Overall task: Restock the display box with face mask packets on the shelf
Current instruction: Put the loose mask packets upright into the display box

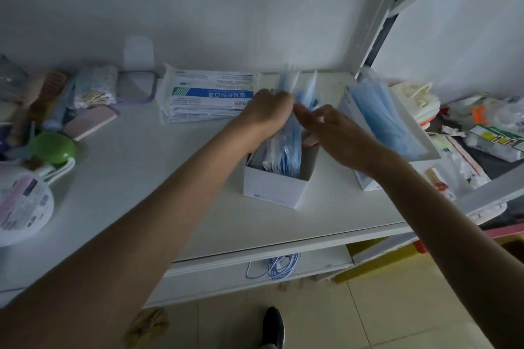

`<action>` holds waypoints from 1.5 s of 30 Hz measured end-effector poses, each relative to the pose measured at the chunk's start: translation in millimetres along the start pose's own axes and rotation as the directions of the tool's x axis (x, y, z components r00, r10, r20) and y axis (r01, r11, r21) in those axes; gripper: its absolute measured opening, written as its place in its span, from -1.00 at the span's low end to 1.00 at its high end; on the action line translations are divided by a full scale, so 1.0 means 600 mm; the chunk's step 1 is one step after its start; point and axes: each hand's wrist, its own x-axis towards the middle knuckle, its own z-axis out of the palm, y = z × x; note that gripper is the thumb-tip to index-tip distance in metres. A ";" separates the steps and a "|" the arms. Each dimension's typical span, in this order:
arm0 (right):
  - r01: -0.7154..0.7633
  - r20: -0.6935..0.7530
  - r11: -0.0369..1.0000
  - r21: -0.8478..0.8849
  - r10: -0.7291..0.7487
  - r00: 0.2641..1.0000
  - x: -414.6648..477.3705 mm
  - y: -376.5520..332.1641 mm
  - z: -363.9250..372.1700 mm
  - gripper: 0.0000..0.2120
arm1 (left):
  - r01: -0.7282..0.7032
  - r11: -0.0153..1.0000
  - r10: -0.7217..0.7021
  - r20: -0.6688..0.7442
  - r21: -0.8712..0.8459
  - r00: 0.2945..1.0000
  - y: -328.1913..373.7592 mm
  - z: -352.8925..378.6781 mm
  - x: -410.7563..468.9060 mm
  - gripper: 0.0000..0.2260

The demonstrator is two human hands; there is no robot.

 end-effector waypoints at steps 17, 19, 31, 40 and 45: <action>0.022 -0.083 0.901 -0.433 -0.064 0.994 0.012 0.006 0.018 -0.29 | -0.193 0.970 0.226 -0.256 0.148 0.940 -0.092 -0.014 -0.062 -0.68; 0.091 -0.095 0.858 -0.505 -0.160 0.983 -0.010 0.010 0.021 -0.37 | -0.193 0.967 0.236 -0.295 0.167 0.926 -0.099 -0.022 -0.074 -0.67; 0.072 -0.149 0.963 -0.259 -0.113 0.982 -0.032 0.004 0.041 -0.59 | -0.156 0.987 0.160 -0.305 0.039 0.939 -0.115 -0.005 -0.087 -0.64; -0.005 -0.033 0.953 -0.303 -0.005 0.999 -0.031 0.000 0.043 -0.71 | -0.103 0.991 0.059 -0.406 -0.087 0.912 -0.114 -0.011 -0.074 -0.75; -0.038 -0.412 0.974 -0.224 -0.059 0.909 -0.055 0.008 0.070 -0.90 | -0.105 0.988 0.053 -0.384 -0.116 0.922 -0.111 -0.015 -0.075 -0.71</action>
